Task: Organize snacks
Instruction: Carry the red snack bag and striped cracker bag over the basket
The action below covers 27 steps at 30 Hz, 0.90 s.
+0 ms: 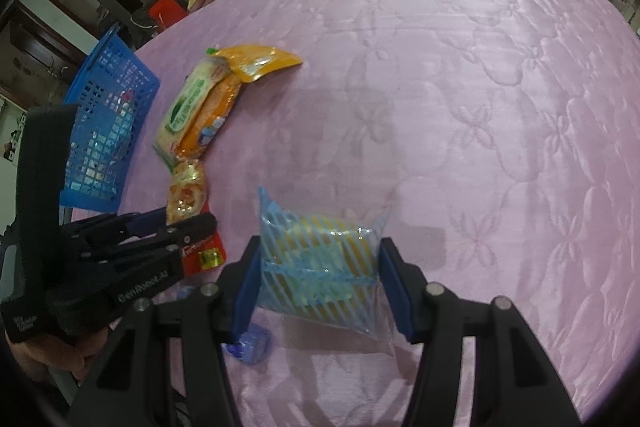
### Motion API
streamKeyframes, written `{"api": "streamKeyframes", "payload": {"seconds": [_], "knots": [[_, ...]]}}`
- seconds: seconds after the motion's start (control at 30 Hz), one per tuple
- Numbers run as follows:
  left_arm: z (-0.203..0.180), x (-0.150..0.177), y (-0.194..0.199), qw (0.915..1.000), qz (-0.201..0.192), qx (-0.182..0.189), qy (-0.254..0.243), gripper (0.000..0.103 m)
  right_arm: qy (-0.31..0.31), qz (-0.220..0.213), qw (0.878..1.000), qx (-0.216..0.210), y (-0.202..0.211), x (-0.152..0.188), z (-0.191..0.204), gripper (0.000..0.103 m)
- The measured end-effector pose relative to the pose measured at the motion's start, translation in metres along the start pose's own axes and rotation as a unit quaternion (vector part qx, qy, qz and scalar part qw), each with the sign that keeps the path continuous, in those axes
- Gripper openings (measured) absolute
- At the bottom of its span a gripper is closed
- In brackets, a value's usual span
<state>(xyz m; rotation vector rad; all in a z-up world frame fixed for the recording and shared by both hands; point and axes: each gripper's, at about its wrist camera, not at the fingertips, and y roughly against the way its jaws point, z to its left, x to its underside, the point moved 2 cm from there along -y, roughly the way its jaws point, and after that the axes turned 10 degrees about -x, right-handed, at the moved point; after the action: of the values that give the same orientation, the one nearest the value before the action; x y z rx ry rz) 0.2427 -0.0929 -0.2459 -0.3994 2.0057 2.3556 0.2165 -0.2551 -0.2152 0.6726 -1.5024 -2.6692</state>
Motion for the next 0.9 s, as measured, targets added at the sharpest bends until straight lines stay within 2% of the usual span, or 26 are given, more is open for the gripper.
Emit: {"api": "streamKeyframes", "payload": {"seconds": [0.27,0.5,0.9], "knots": [[-0.001,0.021,0.023,0.9987,-0.029,0.04,-0.01,0.026,0.018,-0.004,1.0,0.016,0.01,0.0,0.022,0.061],[0.035,0.042,0.069,0.9949,-0.082,0.059,-0.003,0.026,0.045,-0.023,0.998,0.035,0.034,0.004,0.062,0.061],[0.096,0.066,0.16,0.9797,-0.182,0.083,-0.004,0.026,0.104,-0.061,0.992,0.048,0.075,0.014,0.158,0.061]]}}
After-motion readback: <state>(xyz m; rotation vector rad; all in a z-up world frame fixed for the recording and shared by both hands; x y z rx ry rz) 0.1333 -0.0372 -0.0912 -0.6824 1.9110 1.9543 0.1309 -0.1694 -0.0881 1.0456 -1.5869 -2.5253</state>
